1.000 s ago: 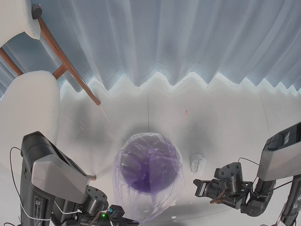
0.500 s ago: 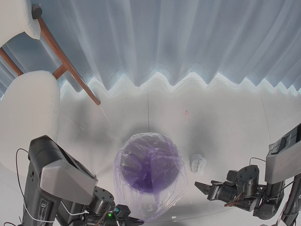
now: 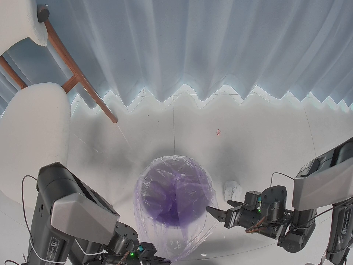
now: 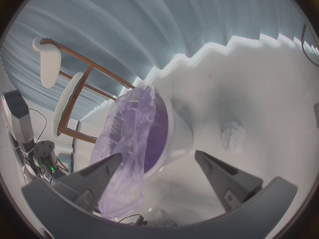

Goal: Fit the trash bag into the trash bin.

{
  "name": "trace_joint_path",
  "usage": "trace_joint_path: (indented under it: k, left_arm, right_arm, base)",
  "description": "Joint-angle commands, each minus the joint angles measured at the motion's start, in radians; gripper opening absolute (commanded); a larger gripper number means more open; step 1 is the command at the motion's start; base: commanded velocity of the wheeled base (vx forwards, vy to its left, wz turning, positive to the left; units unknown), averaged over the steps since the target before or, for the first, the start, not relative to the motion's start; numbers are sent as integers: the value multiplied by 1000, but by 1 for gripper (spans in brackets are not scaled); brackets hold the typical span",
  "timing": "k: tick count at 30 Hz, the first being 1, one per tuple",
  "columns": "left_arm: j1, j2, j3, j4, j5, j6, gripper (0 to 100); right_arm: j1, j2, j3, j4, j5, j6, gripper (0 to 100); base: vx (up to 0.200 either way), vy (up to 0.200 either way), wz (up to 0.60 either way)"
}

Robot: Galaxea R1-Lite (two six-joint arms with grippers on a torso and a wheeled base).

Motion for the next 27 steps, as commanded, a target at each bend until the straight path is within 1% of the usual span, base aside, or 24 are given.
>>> trace_joint_path:
  k: [1,4,6,8,16,18,23,27]
  left_arm:
    - [-12,1,2,-1,4,-10,0]
    - [-10,2,-4,-1,15,-11,0]
    - [-9,2,-5,-1,15,-11,0]
    - [-9,5,-7,-1,13,-11,0]
    - [-15,45,-42,-1,13,-11,0]
    - [-24,59,-44,1,16,-11,0]
    - [-26,67,-65,6,19,-11,0]
    - [-18,81,-76,7,44,-11,0]
  right_arm:
    - [1,72,-81,-13,3,-28,0]
    - [-22,72,-85,-15,0,-52,0]
    - [-33,68,-82,-15,0,-54,0]
    - [-70,43,-68,-15,-2,-54,0]
    - [-163,71,-71,-15,-2,-55,0]
    - [-174,86,-73,-15,-2,-54,0]
    - [-173,108,-110,-15,-2,-54,0]
    - [-168,135,-163,-13,-2,-54,0]
  base:
    - [0,0,0]
    - [0,0,0]
    - [0,0,0]
    - [0,0,0]
    - [0,0,0]
    - [0,0,0]
    - [0,0,0]
    - [0,0,0]
